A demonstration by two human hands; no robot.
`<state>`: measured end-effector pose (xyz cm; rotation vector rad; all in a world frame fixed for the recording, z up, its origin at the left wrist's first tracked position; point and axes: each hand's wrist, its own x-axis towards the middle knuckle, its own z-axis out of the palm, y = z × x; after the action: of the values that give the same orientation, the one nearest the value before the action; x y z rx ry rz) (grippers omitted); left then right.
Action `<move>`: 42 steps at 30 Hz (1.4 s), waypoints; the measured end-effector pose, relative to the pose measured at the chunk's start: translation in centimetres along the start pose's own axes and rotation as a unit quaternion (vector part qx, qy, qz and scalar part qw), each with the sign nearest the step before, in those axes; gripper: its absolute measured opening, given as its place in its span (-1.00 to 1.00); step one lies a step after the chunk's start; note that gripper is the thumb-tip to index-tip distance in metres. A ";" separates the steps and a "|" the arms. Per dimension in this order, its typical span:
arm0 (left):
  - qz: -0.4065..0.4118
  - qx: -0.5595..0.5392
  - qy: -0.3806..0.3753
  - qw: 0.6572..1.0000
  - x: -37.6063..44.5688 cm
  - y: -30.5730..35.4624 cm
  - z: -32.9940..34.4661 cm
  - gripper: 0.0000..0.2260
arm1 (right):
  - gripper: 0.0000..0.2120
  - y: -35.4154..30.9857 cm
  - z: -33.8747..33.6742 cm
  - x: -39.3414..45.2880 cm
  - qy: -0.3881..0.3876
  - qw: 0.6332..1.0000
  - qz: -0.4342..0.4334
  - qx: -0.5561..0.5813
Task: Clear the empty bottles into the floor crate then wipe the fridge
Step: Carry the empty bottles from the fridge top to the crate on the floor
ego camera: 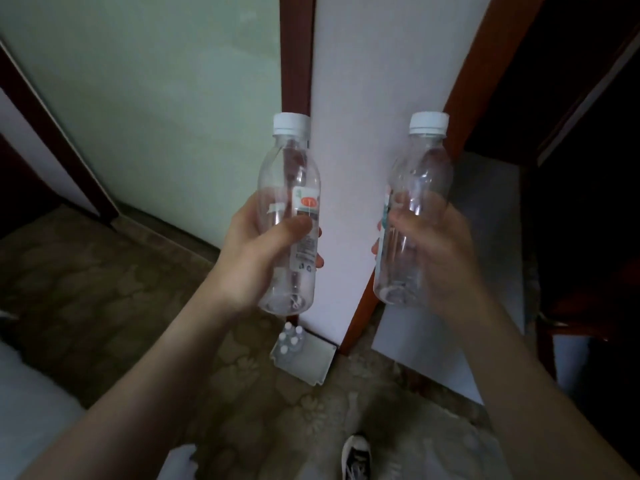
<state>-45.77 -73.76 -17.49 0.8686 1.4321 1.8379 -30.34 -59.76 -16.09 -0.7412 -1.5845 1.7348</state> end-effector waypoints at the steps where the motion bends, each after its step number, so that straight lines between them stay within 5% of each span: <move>1: -0.004 0.009 0.015 1.000 1.2 -2.0 -0.2 -0.48 | -0.70 2.0 -0.4 1.9 -0.007 1.000 0.009 -0.002; 16: -0.094 0.067 0.195 0.974 9.0 -37.0 -6.6 -0.49 | -0.52 35.3 -1.2 18.6 -0.192 0.956 0.110 -0.194; 27: -0.255 0.171 0.237 0.922 6.0 -65.5 -14.5 -0.50 | -0.36 65.5 -4.0 20.1 -0.143 0.948 0.188 -0.214; 42: -0.248 0.244 0.288 0.892 2.4 -97.2 -15.1 -0.40 | -0.32 99.2 -7.6 18.2 -0.077 0.928 0.210 -0.297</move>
<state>-50.74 -60.87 -114.91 0.1014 2.2968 1.4000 -45.35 -45.03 -114.98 -1.3451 -2.2279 1.6180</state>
